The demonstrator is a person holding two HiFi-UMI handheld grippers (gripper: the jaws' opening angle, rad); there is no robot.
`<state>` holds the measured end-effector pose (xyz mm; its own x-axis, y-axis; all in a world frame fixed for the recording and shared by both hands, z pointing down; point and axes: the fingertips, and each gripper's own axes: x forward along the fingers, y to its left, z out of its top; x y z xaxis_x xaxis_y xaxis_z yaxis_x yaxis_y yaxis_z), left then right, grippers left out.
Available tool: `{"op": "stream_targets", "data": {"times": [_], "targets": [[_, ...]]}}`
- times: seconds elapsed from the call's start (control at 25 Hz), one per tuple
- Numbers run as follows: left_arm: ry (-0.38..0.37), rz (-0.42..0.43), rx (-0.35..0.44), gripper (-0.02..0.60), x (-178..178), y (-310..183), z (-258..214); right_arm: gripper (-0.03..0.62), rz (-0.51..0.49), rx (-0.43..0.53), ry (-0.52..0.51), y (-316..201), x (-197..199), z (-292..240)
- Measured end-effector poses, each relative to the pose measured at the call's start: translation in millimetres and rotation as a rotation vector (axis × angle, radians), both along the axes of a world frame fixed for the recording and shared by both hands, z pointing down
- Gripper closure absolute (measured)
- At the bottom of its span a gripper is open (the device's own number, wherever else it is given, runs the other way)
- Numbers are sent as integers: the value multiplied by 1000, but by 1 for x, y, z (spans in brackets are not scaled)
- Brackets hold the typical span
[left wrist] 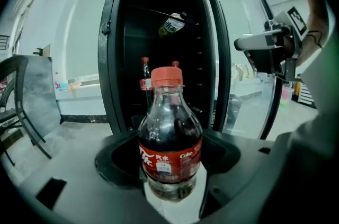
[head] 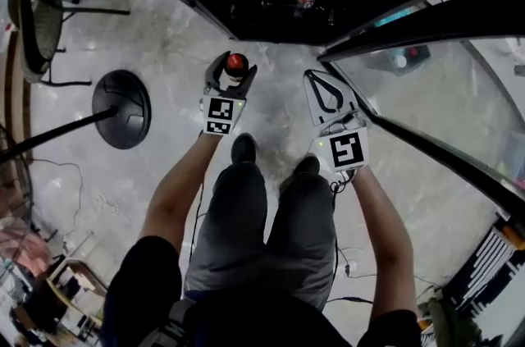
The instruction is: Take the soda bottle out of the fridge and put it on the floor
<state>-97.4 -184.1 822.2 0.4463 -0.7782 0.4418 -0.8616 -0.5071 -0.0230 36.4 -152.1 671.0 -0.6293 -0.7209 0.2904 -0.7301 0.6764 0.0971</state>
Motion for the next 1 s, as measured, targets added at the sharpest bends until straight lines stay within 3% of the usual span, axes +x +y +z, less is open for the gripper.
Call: {"op": "stream_targets", "data": {"times": [0.4, 1.0], "targets": [[25, 25, -5, 267, 7, -7, 101, 576, -40, -17, -6, -14, 1, 92], [52, 49, 17, 265, 18, -16, 177, 576, -52, 36, -43, -31, -1, 157]]}}
